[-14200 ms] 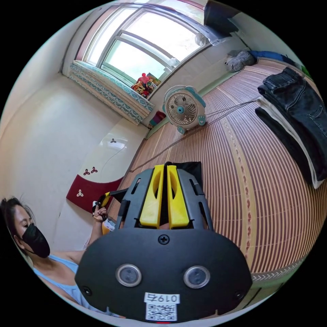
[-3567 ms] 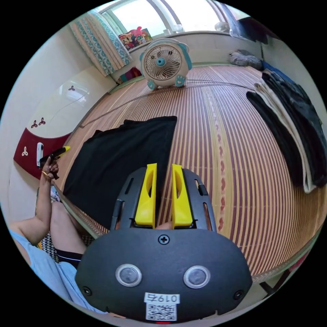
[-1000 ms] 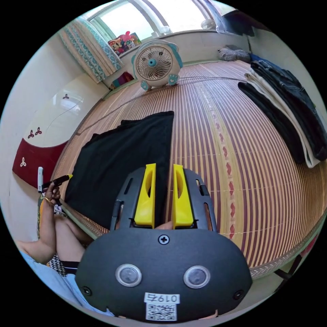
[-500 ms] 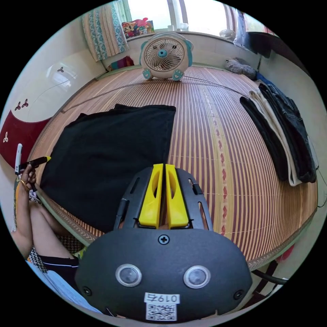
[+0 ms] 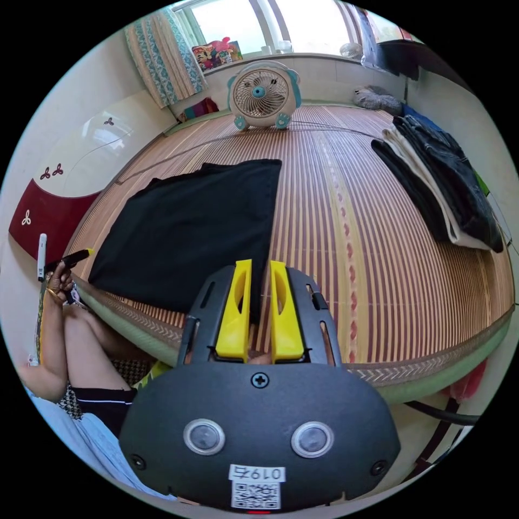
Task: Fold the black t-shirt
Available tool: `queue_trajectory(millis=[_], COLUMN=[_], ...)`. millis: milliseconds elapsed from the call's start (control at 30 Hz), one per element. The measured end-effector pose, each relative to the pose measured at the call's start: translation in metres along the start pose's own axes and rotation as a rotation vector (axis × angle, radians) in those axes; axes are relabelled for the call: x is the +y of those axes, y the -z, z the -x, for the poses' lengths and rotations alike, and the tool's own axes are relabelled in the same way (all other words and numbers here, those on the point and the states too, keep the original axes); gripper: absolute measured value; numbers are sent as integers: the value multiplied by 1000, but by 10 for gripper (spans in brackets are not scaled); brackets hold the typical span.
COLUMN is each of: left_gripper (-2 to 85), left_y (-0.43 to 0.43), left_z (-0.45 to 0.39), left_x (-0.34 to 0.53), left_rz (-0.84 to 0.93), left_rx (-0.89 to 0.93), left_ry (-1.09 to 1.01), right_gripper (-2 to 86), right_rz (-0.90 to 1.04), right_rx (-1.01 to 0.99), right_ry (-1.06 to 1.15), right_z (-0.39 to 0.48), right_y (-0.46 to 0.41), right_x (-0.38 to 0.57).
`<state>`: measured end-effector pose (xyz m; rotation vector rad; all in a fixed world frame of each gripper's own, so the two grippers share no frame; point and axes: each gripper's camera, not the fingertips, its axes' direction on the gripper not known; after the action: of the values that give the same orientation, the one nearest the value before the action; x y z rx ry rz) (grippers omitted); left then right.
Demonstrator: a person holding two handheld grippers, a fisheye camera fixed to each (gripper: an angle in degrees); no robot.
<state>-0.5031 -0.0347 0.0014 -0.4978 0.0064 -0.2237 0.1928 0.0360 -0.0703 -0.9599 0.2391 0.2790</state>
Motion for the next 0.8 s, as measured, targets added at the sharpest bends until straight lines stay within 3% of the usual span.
queue_trajectory(millis=[433,533,800], left_gripper=[7,6,8], left_y=[-5,-3,44], left_z=[26,27,40], left_x=[42,48,91], left_rz=[56,67,-163], left_rx=[60,-58,125], left_ry=[13,4,3], right_gripper=[-5,-7,-1], right_rz=[47,27,-358], right_rx=[-5,-7,207], right_ry=[-35,-13,159], right_z=[8,12,60], right_y=[7,14,88], right_x=[23,32,92])
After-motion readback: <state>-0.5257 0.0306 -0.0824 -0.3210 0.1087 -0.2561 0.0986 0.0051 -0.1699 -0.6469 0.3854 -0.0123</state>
